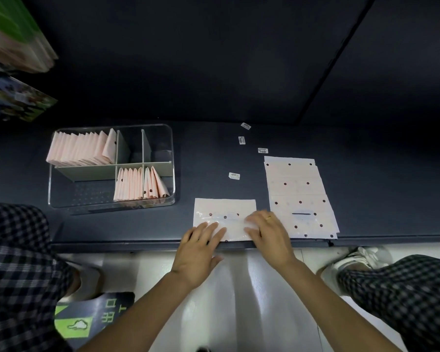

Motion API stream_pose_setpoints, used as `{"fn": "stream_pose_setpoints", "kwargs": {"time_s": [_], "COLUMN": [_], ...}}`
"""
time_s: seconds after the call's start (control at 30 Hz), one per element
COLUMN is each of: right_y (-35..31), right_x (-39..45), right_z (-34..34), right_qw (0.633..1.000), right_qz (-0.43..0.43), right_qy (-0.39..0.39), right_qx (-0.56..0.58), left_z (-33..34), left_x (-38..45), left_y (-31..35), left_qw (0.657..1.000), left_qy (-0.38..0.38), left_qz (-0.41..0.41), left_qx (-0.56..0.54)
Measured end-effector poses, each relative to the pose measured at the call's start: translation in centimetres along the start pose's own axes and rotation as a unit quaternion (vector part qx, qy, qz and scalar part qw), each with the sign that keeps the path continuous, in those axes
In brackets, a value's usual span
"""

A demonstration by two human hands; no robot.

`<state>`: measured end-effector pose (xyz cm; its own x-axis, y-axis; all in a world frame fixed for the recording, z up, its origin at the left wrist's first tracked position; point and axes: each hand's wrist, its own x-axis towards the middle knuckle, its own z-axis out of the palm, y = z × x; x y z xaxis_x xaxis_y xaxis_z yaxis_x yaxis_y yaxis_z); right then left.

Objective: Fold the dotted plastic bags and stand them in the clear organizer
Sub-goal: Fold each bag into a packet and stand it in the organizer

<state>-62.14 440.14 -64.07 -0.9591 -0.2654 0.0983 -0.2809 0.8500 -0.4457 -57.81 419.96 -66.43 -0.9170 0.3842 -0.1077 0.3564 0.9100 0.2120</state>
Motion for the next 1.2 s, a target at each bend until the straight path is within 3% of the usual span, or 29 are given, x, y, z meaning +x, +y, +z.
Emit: {"fn": "stream_pose_setpoints", "kwargs": {"time_s": [0.1, 0.43, 0.57, 0.67, 0.77, 0.9, 1.0, 1.2], "right_y": [-0.8, 1.4, 1.3, 1.2, 1.3, 1.5, 1.9, 2.6], "right_x": [-0.7, -1.1, -0.7, -0.3, 0.3, 1.3, 2.2, 4.9], "right_z": [0.8, 0.8, 0.8, 0.4, 0.0, -0.2, -0.3, 0.9], "right_qw": [0.993, 0.976, 0.982, 0.992, 0.986, 0.961, 0.927, 0.930], "right_qz": [-0.115, -0.177, -0.153, -0.072, 0.042, 0.134, 0.214, 0.298], "right_qy": [-0.019, -0.008, -0.022, -0.096, -0.139, -0.105, -0.080, -0.056], "right_qx": [-0.035, -0.129, -0.113, -0.044, 0.081, 0.220, 0.298, 0.208], "left_z": [-0.3, 0.1, 0.0, -0.3, -0.8, -1.6, -1.7, -1.9], "left_x": [0.9, 2.3, 2.4, 2.2, 2.2, 3.3, 4.2, 4.6], "left_y": [-0.5, -1.9, -2.2, -3.1, -4.2, -5.1, -5.3, -4.2], "left_qw": [0.997, 0.983, 0.982, 0.978, 0.957, 0.916, 0.893, 0.863], "left_qy": [0.011, 0.067, 0.058, 0.068, 0.107, 0.092, 0.089, 0.102], "left_qz": [-0.022, -0.050, -0.037, -0.048, -0.113, -0.223, -0.254, -0.304], "left_qx": [-0.069, -0.163, -0.177, -0.190, -0.244, -0.320, -0.360, -0.391]}}
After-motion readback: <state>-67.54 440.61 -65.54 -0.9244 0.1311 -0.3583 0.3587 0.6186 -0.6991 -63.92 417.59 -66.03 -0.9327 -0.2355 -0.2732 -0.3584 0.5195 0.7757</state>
